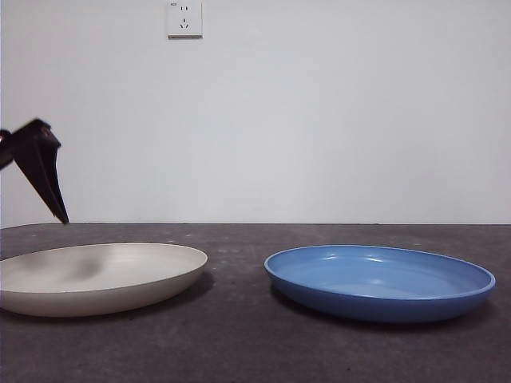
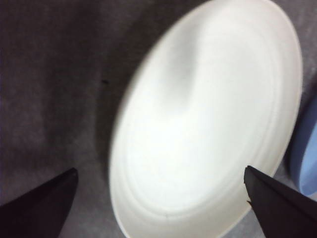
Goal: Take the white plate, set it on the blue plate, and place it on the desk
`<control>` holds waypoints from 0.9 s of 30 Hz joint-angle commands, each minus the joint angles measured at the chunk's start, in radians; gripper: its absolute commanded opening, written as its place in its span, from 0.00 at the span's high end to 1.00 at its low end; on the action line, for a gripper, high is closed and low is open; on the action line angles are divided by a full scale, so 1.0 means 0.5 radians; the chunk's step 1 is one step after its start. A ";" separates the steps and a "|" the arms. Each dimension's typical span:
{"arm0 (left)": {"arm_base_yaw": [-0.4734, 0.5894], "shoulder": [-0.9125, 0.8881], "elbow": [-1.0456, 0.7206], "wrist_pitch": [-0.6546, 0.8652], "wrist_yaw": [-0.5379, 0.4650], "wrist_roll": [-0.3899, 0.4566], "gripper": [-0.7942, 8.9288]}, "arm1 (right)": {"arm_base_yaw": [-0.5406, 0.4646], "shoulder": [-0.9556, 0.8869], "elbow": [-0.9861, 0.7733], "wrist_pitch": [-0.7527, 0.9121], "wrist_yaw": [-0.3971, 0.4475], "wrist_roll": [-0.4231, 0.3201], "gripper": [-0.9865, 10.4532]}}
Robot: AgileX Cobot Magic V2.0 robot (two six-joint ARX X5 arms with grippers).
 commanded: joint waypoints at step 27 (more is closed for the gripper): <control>0.005 0.146 0.039 0.076 0.000 -0.002 0.80 | 0.008 0.006 0.032 0.014 0.001 0.015 0.39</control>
